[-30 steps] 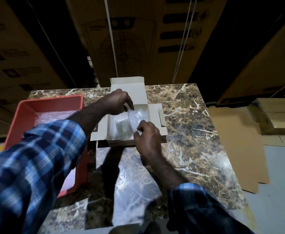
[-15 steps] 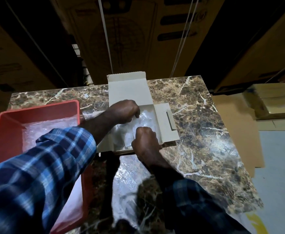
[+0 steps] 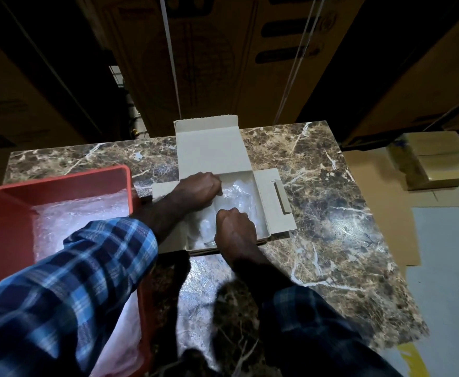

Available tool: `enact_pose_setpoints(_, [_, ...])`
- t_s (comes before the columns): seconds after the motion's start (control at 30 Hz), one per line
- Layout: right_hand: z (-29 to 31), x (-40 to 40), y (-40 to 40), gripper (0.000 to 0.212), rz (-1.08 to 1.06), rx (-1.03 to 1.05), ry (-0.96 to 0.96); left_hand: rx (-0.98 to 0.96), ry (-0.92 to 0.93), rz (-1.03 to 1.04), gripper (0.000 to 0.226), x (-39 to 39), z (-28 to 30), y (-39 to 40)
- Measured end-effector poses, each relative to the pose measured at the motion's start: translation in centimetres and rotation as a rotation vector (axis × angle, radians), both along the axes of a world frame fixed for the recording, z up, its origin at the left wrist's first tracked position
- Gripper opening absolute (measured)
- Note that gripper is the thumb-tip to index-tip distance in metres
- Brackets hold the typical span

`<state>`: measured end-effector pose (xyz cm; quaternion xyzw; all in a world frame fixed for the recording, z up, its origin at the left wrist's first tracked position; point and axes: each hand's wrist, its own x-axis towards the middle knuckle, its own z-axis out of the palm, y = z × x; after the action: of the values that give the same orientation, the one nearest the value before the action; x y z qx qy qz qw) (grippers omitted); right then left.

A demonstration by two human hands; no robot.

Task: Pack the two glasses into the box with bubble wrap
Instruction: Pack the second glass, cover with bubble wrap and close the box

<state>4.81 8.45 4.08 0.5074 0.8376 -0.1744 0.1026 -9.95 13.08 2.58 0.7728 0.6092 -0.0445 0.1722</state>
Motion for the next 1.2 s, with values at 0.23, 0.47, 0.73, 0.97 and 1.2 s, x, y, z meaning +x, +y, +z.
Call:
enact_pose_setpoints(0.23, [-0.2, 0.7, 0.1, 0.026, -0.052, 0.009, 0.011, -0.146, -0.132, 0.194, 0.035, 0.5, 1.3, 1.0])
enact_pose_setpoints(0.47, [-0.3, 1.4, 0.6, 0.025, -0.075, 0.009, 0.043, -0.230, -0.105, 0.204, 0.041, 0.3, 1.2, 1.5])
enact_pose_setpoints(0.73, [-2.9, 2.2, -0.7, 0.056, -0.174, 0.260, 0.207, -0.385, 0.116, 0.232, 0.091, -0.4, 1.2, 1.0])
enact_pose_setpoints(0.97, [-3.5, 2.5, -0.5, 0.046, -0.155, 0.253, 0.212, -0.333, -0.065, 0.259, 0.063, -0.3, 1.3, 0.5])
enact_pose_setpoints(1.2, [-3.8, 2.6, -0.3, 0.039, -0.162, 0.258, 0.230, -0.203, -0.071, 0.277, 0.045, 0.6, 1.3, -1.2])
